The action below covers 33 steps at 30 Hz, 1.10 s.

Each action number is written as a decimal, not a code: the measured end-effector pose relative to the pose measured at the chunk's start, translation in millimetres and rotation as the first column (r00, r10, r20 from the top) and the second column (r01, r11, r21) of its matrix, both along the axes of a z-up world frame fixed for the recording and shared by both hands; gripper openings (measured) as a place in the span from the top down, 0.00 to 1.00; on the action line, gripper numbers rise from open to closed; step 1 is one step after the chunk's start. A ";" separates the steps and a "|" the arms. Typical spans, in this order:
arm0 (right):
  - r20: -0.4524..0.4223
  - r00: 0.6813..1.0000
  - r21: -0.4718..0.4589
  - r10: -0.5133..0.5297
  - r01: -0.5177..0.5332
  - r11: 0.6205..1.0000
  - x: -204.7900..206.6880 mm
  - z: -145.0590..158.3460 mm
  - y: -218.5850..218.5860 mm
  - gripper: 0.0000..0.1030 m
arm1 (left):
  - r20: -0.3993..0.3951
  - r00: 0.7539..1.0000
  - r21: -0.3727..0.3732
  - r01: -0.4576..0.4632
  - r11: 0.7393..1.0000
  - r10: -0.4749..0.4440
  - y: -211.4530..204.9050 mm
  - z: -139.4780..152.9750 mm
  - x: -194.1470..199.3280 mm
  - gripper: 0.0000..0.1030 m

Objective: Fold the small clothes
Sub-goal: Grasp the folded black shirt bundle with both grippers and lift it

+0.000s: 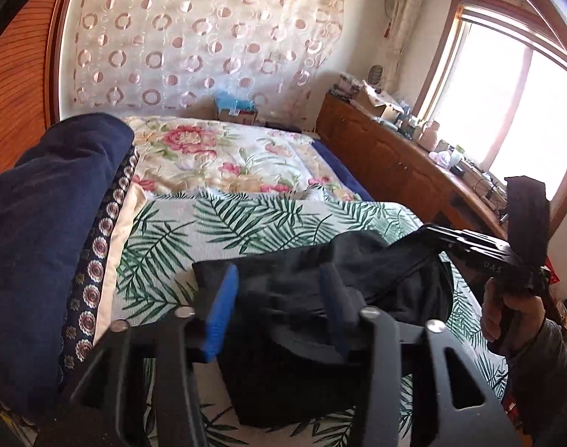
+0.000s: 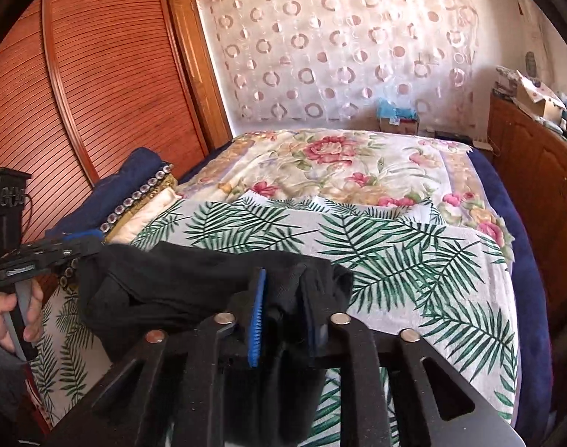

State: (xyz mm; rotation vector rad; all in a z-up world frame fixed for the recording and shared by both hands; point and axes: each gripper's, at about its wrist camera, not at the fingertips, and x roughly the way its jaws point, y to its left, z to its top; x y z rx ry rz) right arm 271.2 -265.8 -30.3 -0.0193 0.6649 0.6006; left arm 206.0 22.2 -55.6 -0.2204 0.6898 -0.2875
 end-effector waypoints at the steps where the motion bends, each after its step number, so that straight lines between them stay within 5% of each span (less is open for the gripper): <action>1: 0.002 1.000 -0.002 -0.003 0.003 1.000 -0.7 5.7 -0.4 0.73 | 0.006 1.000 0.006 0.003 1.000 -0.003 0.1 2.2 -1.6 0.36; 4: 0.037 0.999 -0.018 -0.017 0.018 1.000 -8.1 14.6 -2.5 0.60 | 0.022 0.999 0.024 0.024 0.999 -0.024 -3.0 5.0 -14.3 0.30; 12: 0.028 0.994 -0.059 0.107 -0.105 0.993 -35.5 4.1 -3.8 0.58 | -0.080 0.995 0.073 0.068 0.995 -0.063 -5.9 -30.0 -34.2 0.29; 19: -0.036 0.987 -0.051 0.156 -0.158 0.986 -4.7 -15.0 21.6 0.58 | -0.096 0.994 0.094 0.066 0.993 -0.057 -15.1 -37.1 4.3 0.29; 20: -0.050 0.984 -0.046 0.171 -0.173 0.984 2.2 -18.0 25.5 0.65 | -0.098 0.994 0.117 0.066 0.991 -0.055 -18.5 -36.8 15.1 0.29; 21: -0.047 0.983 -0.047 0.177 -0.179 0.983 6.8 -18.3 28.9 0.95 | -0.100 0.994 0.139 0.066 0.988 -0.053 -20.7 -37.0 22.0 0.29; 25: 0.028 0.989 -0.047 0.148 -0.147 0.988 15.7 -13.1 26.6 0.97 | -0.081 0.997 0.201 0.006 0.979 0.010 -21.0 -34.1 49.9 0.29; 29: 0.135 0.987 -0.107 -0.083 0.098 0.989 20.2 -4.3 12.9 0.97 | -0.049 0.994 0.202 -0.088 0.975 0.100 -8.0 -31.3 54.7 0.29; 33: 0.101 0.990 -0.159 -0.099 0.114 0.981 30.5 -13.2 15.1 0.97 | -0.039 0.994 0.168 -0.094 0.981 0.101 -0.1 -27.6 44.5 0.29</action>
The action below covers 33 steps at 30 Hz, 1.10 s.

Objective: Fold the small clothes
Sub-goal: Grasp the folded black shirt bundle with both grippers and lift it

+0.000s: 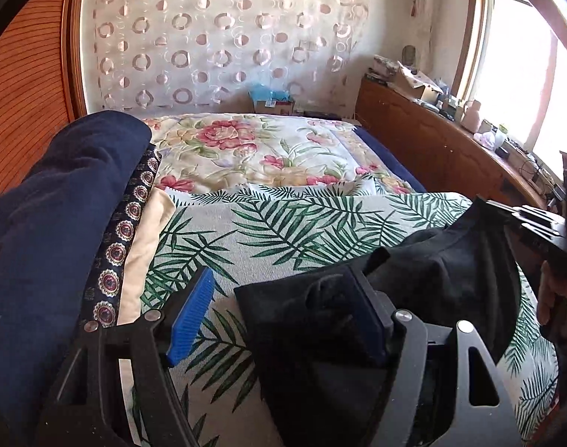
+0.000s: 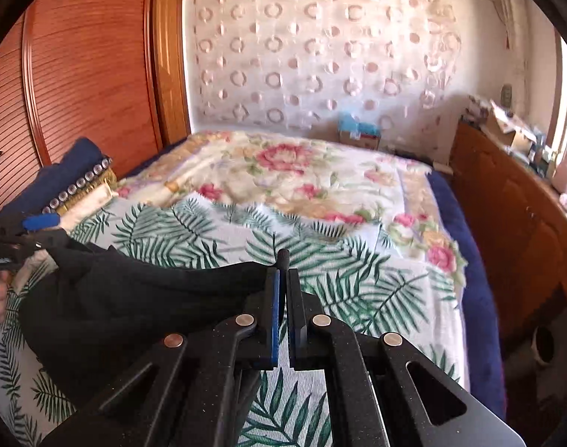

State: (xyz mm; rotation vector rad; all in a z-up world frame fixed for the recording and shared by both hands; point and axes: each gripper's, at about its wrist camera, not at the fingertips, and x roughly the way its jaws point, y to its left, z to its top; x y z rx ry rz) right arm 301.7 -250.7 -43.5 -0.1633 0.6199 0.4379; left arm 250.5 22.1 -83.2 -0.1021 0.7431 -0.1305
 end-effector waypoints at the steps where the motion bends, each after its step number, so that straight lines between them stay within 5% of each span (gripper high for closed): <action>1: -0.006 1.000 -0.001 0.006 -0.006 1.000 0.9 -1.5 1.7 0.97 | 0.000 1.000 -0.006 0.011 1.000 -0.011 -0.2 0.2 -3.1 0.29; 6: -0.030 0.998 0.042 0.049 -0.048 0.998 0.8 2.0 1.8 0.97 | -0.053 0.993 0.006 0.110 0.994 -0.110 -13.2 -11.4 1.2 0.30; 9: -0.023 0.998 0.066 0.056 -0.054 0.996 -4.3 12.1 -6.2 0.97 | -0.103 0.976 -0.039 0.187 0.982 -0.190 -22.9 -23.4 9.1 0.43; 12: -0.011 0.998 0.069 0.058 -0.057 0.996 -6.8 9.6 -13.3 0.97 | -0.096 0.973 -0.057 0.204 0.977 -0.208 -26.5 -19.9 13.3 0.81; 14: -0.001 0.998 0.061 0.060 -0.060 0.996 -10.1 7.8 -14.0 0.97 | -0.040 0.985 -0.017 0.167 0.986 -0.168 -25.5 -7.7 11.6 0.89; 17: 0.008 0.999 0.058 0.054 -0.054 0.997 -12.6 7.2 -15.9 0.97 | -0.014 0.995 -0.001 0.095 0.995 -0.095 -16.4 7.2 15.5 0.89; 21: 0.038 0.999 0.054 0.035 -0.037 0.998 -19.5 8.0 -14.0 0.97 | -0.037 0.999 0.038 0.024 0.999 -0.022 -12.1 4.8 21.3 0.82; 28: -0.029 0.996 0.080 0.080 -0.077 0.994 -24.4 -1.1 -7.3 0.53 | -0.027 0.998 0.025 0.054 0.998 -0.053 -10.8 4.0 8.5 0.36; 33: -0.109 0.991 0.053 0.079 -0.073 0.996 -5.2 -22.8 0.3 0.49 | -0.063 0.995 0.016 0.075 0.997 -0.074 -10.1 -7.1 6.4 0.24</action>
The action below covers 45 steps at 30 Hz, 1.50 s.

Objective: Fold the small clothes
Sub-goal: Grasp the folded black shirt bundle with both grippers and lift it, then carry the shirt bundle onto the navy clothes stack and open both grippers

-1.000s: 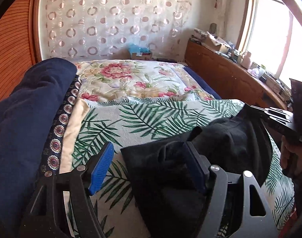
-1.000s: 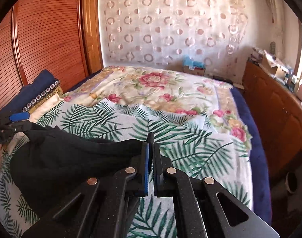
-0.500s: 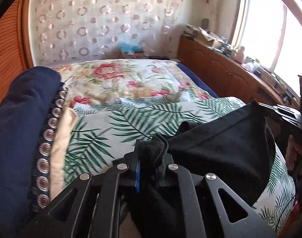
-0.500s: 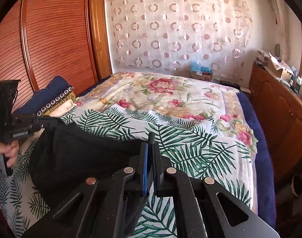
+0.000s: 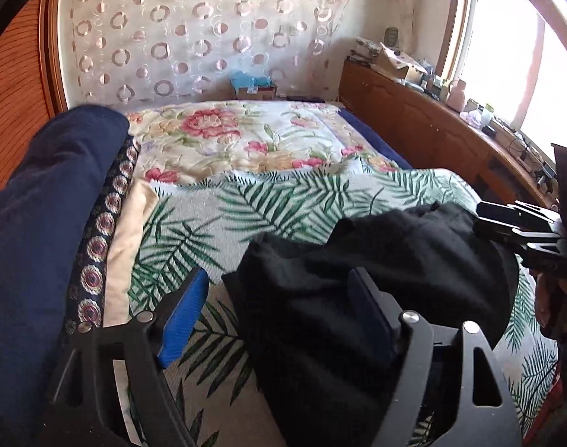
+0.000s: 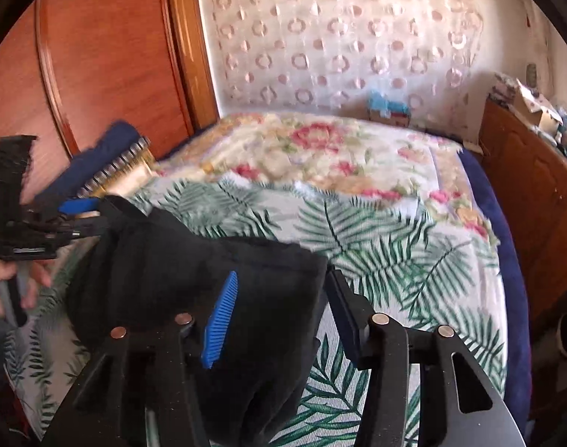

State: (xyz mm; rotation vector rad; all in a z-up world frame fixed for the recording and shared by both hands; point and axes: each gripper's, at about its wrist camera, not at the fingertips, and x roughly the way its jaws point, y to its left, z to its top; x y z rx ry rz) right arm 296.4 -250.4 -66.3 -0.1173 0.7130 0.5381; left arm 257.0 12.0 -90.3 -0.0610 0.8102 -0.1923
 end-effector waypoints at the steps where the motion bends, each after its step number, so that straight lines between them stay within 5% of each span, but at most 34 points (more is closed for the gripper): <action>1: -0.017 1.000 -0.005 -0.008 0.008 1.000 5.9 -5.6 0.2 0.49 | -0.015 1.000 0.003 -0.007 1.000 0.007 1.8 -4.4 1.7 0.24; 8: -0.153 0.988 0.059 -0.009 0.018 0.998 37.2 -28.0 0.1 0.45 | -0.091 0.996 -0.065 -0.020 0.998 0.014 8.7 -25.8 16.2 0.24; 16: -0.168 0.985 0.106 0.029 -0.011 0.994 45.8 -29.4 -4.4 0.44 | -0.107 0.994 -0.101 -0.011 0.995 0.000 3.5 -34.3 19.4 0.26; 18: -0.165 0.985 0.110 0.049 -0.031 0.993 44.6 -31.2 -2.8 0.50 | -0.101 0.995 -0.126 0.009 0.992 -0.021 2.3 -34.7 19.6 0.42; 19: -0.171 0.982 0.130 0.076 -0.054 0.990 42.9 -32.9 -0.9 0.66 | -0.100 0.995 -0.136 0.018 0.991 -0.031 0.6 -34.2 19.1 0.50; 20: -0.195 0.974 0.172 0.114 -0.081 0.982 42.5 -34.8 -0.5 0.68 | -0.098 0.994 -0.145 0.027 0.989 -0.042 -0.7 -33.4 19.0 0.66; 22: -0.197 0.970 0.197 0.140 -0.100 0.975 42.0 -35.8 -0.8 0.80 | -0.099 0.993 -0.163 0.042 0.986 -0.059 -3.0 -29.8 16.6 0.80; 32: 0.078 0.981 0.202 0.176 -0.188 0.961 -4.3 33.8 11.4 0.88 | 0.148 0.988 -0.222 0.064 0.973 -0.031 11.2 57.0 -51.8 0.83; 40: 0.256 0.907 0.139 0.334 -0.377 0.916 -3.2 115.5 95.5 0.88 | 0.296 0.942 -0.221 -0.094 0.971 0.159 82.6 116.7 -107.0 0.83; 45: 0.276 0.847 0.060 0.455 -0.487 0.871 29.4 144.3 191.1 0.88 | 0.291 0.903 -0.237 -0.252 0.938 0.316 130.6 106.8 -130.6 0.83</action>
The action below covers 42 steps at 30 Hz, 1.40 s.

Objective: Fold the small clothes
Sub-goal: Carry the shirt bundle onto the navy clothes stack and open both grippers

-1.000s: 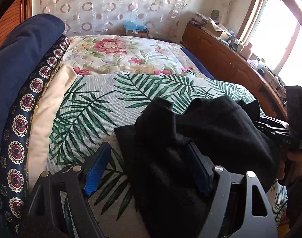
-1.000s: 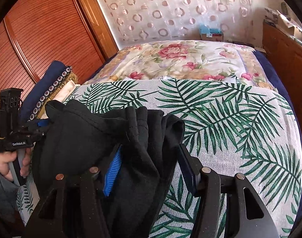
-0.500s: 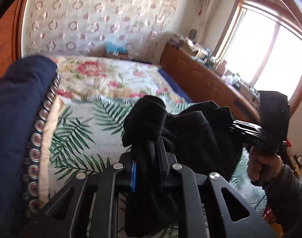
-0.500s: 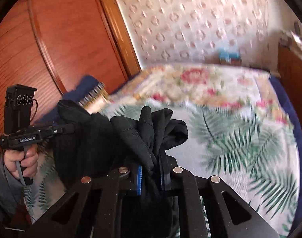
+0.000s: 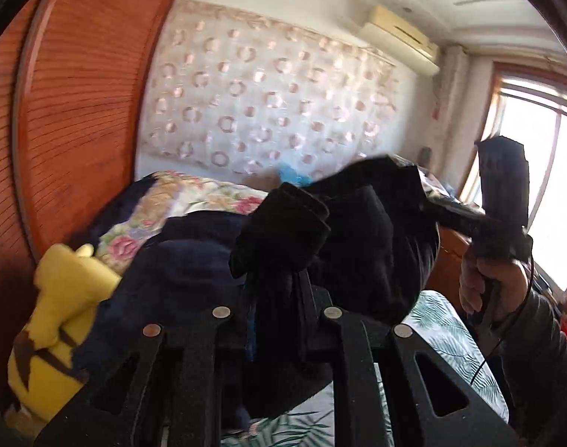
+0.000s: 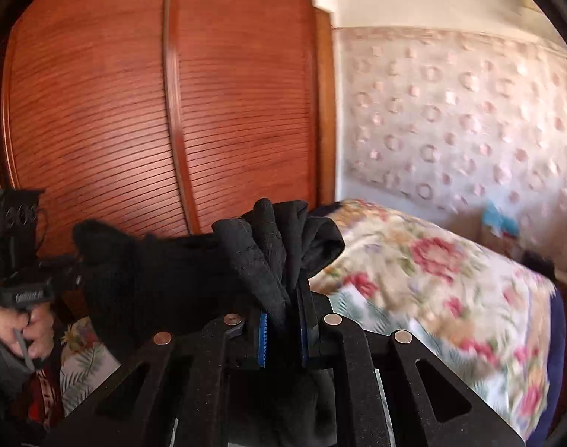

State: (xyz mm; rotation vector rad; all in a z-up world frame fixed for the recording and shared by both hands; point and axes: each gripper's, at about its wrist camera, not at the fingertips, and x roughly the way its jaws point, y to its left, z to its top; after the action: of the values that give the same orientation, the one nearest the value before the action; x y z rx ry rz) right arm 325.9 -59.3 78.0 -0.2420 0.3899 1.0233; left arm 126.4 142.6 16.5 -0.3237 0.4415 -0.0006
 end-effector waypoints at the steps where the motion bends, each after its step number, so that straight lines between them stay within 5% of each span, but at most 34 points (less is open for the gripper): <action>1: 0.009 1.000 -0.022 0.020 -0.020 1.000 7.6 1.8 23.3 0.89 | -0.010 0.999 -0.013 -0.040 0.999 0.040 10.6 -7.3 -4.9 0.83; 7: 0.051 0.991 -0.183 0.122 -0.111 0.977 44.3 -18.2 157.8 0.89 | -0.092 0.987 -0.054 -0.137 0.989 0.132 44.2 -52.4 -14.5 0.83; 13: -0.011 0.992 -0.214 0.123 -0.122 0.969 74.3 -34.5 222.5 0.88 | -0.125 0.978 -0.060 -0.174 0.983 0.165 48.8 -72.7 -19.3 0.83; 18: -0.025 0.998 -0.144 0.057 -0.060 0.988 85.6 -9.9 194.8 0.74 | -0.137 0.977 -0.065 -0.176 0.982 0.166 50.0 -77.2 -23.4 0.83; 22: -0.002 0.997 -0.111 0.073 -0.073 0.991 64.2 -2.1 172.4 0.72 | -0.136 0.976 -0.071 -0.181 0.981 0.171 52.5 -76.9 -23.1 0.83; 30: -0.016 0.994 -0.149 0.109 -0.110 0.983 33.3 -63.5 146.6 0.72 | -0.134 0.971 0.009 -0.201 0.980 0.200 46.0 -70.4 -25.2 0.76; 36: -0.061 0.997 -0.143 0.050 -0.059 0.988 59.1 -91.0 158.0 0.72 | -0.098 0.972 0.033 -0.209 0.977 0.212 44.1 -59.2 -36.8 0.51; 40: -0.084 0.996 -0.097 0.018 -0.026 0.995 55.9 -80.5 150.0 0.72 | -0.071 0.975 0.105 -0.201 0.974 0.209 34.0 -44.7 -45.2 0.20; 42: -0.078 0.997 -0.083 -0.009 0.003 0.997 45.6 -68.3 141.6 0.72 | -0.057 0.977 0.142 -0.197 0.970 0.207 28.1 -38.7 -49.4 0.20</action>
State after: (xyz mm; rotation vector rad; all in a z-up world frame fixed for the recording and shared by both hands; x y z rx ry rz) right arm 371.5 82.4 9.7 -0.2757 0.5047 1.0137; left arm 77.0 170.7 -22.2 -0.2341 0.4751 0.2396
